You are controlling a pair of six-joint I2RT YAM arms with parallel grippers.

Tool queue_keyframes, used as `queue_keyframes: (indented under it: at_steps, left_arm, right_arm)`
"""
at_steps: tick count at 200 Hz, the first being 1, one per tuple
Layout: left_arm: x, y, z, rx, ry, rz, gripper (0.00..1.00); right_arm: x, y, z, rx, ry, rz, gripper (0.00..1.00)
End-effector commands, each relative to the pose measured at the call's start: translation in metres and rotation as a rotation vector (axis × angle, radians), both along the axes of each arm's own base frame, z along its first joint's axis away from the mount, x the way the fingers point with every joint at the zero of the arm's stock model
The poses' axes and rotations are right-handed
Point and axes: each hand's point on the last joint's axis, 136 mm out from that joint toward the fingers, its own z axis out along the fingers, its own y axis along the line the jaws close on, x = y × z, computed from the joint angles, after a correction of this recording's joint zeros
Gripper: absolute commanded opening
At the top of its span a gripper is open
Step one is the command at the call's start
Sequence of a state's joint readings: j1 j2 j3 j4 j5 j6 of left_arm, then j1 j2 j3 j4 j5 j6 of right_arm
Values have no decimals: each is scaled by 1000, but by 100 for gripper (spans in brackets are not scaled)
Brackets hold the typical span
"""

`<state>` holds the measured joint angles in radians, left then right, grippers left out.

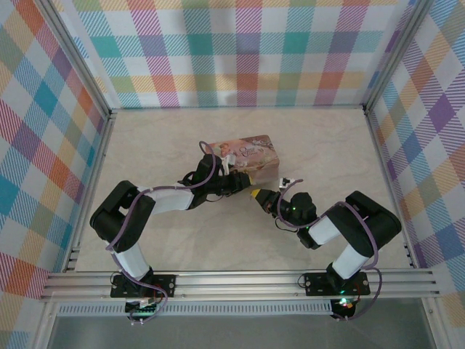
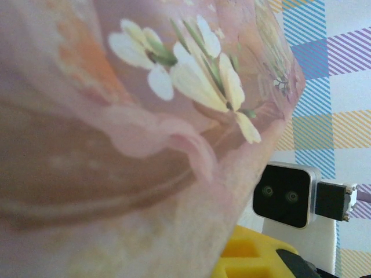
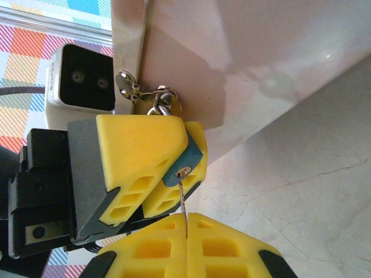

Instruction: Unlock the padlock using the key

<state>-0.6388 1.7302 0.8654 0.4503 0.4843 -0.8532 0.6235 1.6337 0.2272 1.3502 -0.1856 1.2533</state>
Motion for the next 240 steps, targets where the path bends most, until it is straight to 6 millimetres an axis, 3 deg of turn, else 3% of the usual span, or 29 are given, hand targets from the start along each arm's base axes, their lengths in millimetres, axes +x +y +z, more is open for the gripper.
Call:
queue_keyframes:
  at_steps: [1, 122, 240]
  left_arm:
    - [-3, -5, 28, -90, -48, -35, 16]
    - [-8, -7, 36, -143, -53, -50, 16]
    - [-9, -11, 55, -209, -62, -63, 15]
  right_arm:
    - [5, 1, 28, 55, -83, -19, 0]
    - [17, 2, 45, 84, -118, -47, 0]
    - [25, -5, 49, 85, -133, -68, 0]
